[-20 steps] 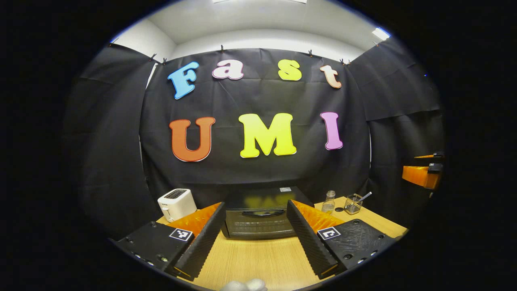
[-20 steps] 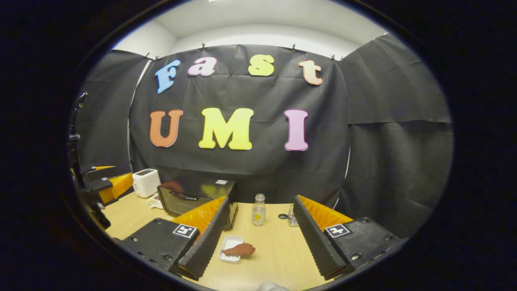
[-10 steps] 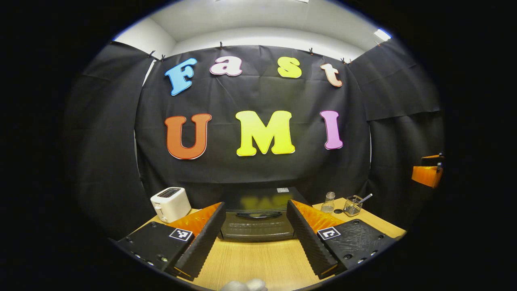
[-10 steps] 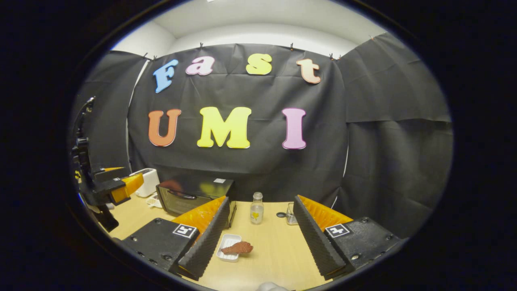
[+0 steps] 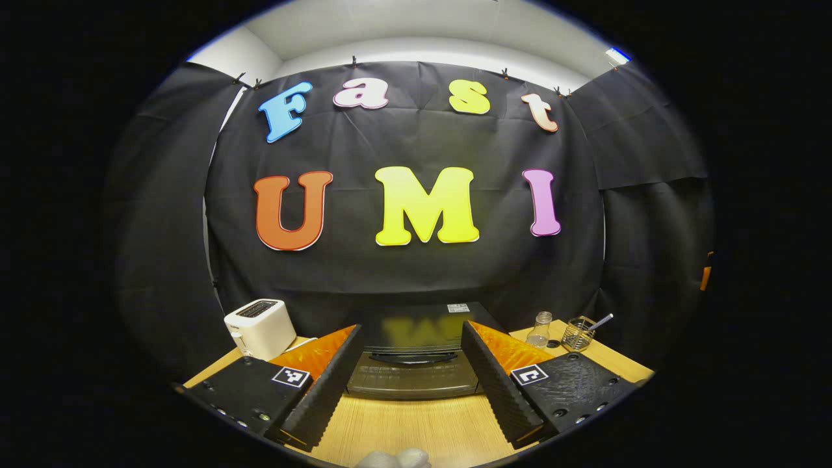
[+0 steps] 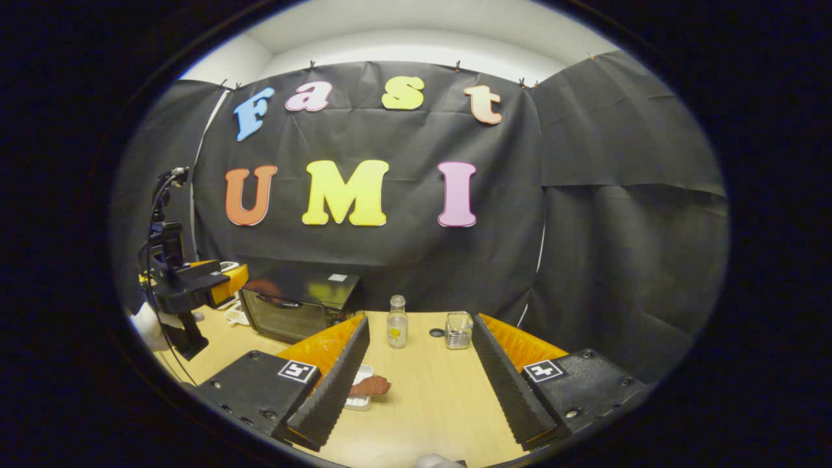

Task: Open the electric oven with the left hand, put the food in, and close the electric oven.

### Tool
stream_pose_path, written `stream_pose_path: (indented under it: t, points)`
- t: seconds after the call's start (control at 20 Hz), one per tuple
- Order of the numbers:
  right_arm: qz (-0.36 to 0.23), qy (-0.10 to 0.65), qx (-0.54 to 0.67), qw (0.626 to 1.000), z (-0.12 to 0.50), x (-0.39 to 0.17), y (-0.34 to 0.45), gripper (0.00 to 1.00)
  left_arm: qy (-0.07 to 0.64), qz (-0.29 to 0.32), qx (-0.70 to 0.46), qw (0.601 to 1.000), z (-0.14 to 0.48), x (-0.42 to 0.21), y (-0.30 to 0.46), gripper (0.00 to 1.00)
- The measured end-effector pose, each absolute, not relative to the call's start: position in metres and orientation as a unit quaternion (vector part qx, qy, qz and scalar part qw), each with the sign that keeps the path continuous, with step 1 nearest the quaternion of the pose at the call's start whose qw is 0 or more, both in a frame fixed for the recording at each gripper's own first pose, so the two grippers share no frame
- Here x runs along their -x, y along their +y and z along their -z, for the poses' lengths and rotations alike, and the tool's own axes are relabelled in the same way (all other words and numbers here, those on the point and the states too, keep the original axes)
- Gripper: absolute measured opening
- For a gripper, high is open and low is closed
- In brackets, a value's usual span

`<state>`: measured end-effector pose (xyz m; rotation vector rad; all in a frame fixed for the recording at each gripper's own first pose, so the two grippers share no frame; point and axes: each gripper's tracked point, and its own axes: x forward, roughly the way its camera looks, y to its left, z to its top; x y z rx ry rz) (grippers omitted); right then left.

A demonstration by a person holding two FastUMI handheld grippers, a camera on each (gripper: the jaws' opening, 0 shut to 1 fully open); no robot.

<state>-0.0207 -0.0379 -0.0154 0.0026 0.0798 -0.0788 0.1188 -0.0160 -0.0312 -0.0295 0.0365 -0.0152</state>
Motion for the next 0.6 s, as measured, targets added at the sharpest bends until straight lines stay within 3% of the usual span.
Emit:
stream_pose_path:
  t: [0.3,0.55,0.6]
  points:
    - [0.055,0.062,-0.005,0.997,0.024,0.025,-0.047,1.00,0.055,0.012,0.010,0.998,0.073,-0.175,-0.026,0.96]
    - [0.069,0.075,0.000,0.995,0.030,0.025,-0.053,0.96,0.091,0.009,0.007,0.996,0.108,-0.212,-0.024,0.97]
    - [0.070,0.079,-0.002,0.994,0.031,0.023,-0.053,1.00,0.098,0.009,0.008,0.995,0.116,-0.219,-0.023,0.97]
